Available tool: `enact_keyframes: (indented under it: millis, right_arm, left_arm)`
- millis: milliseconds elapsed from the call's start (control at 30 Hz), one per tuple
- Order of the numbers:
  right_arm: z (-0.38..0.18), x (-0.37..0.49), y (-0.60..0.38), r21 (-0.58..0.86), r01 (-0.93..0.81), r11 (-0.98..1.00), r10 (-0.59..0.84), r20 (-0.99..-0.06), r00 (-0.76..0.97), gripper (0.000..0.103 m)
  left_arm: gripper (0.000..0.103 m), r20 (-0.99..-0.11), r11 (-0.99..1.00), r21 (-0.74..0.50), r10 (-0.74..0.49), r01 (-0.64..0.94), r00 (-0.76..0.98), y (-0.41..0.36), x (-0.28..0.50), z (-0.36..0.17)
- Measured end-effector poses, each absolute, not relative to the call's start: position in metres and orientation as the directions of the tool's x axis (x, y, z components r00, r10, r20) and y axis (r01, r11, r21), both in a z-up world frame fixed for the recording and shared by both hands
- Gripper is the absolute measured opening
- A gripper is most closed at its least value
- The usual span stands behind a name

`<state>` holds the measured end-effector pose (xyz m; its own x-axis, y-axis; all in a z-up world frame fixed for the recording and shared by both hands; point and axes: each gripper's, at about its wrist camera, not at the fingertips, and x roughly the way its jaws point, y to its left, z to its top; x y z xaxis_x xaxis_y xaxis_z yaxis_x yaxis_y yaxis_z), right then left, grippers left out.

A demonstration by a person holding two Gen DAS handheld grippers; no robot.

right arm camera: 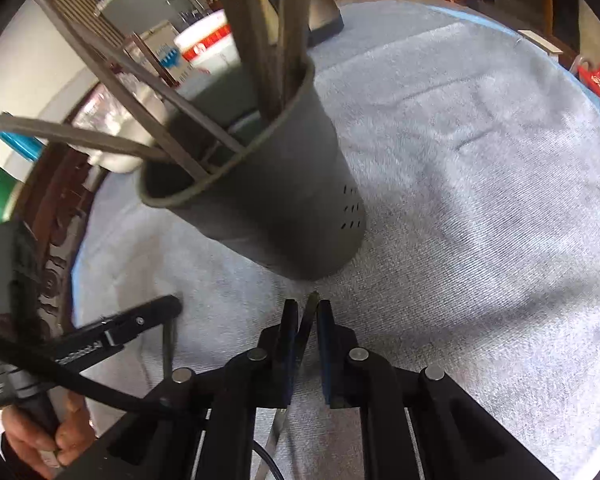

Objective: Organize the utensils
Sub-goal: 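Lift both held chopsticks and carry them over the grey cup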

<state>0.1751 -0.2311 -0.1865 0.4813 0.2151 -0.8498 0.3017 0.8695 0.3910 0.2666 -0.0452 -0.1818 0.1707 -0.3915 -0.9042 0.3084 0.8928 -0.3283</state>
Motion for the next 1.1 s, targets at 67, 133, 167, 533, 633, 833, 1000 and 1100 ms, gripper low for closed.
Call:
enact_keyframes:
  millis: [67,133,167,533,633,833,1000,1100]
  right_arm:
    - [-0.177,0.169,-0.233,0.408,0.291,0.865,0.222,-0.833,0.507,0.01]
    - [-0.167,0.162,-0.235,0.431,0.279,0.858,0.232,-0.81,0.539,0.01]
    - [-0.16,0.156,-0.237,0.441,0.267,0.857,0.236,-0.796,0.558,0.01]
    - [-0.086,0.116,-0.235,0.49,0.137,0.861,0.255,-0.648,0.717,0.008]
    - [-0.064,0.105,-0.23,0.483,0.109,0.869,0.241,-0.606,0.758,0.008]
    - [-0.039,0.097,-0.219,0.426,0.102,0.899,0.195,-0.598,0.777,0.008]
    - [-0.074,0.113,-0.221,0.486,0.143,0.862,0.285,-0.698,0.657,0.013]
    - [-0.104,0.126,-0.216,0.462,0.185,0.867,0.289,-0.77,0.569,0.017]
  left_arm:
    - [0.008,-0.895,0.894,-0.33,-0.398,0.301,0.201,-0.039,0.262,-0.174]
    - [0.008,-0.877,0.889,-0.336,-0.416,0.311,0.241,-0.034,0.253,-0.156]
    - [0.008,-0.869,0.887,-0.338,-0.423,0.316,0.256,-0.032,0.25,-0.149]
    - [0.006,-0.735,0.843,-0.363,-0.521,0.398,0.434,-0.008,0.208,-0.05]
    - [0.006,-0.698,0.836,-0.367,-0.538,0.408,0.473,0.001,0.201,-0.031]
    - [0.006,-0.652,0.844,-0.328,-0.527,0.423,0.545,0.008,0.184,-0.003]
    - [0.006,-0.647,0.853,-0.333,-0.517,0.403,0.56,0.016,0.179,-0.002]
    - [0.006,-0.638,0.854,-0.33,-0.516,0.403,0.571,0.021,0.172,0.0]
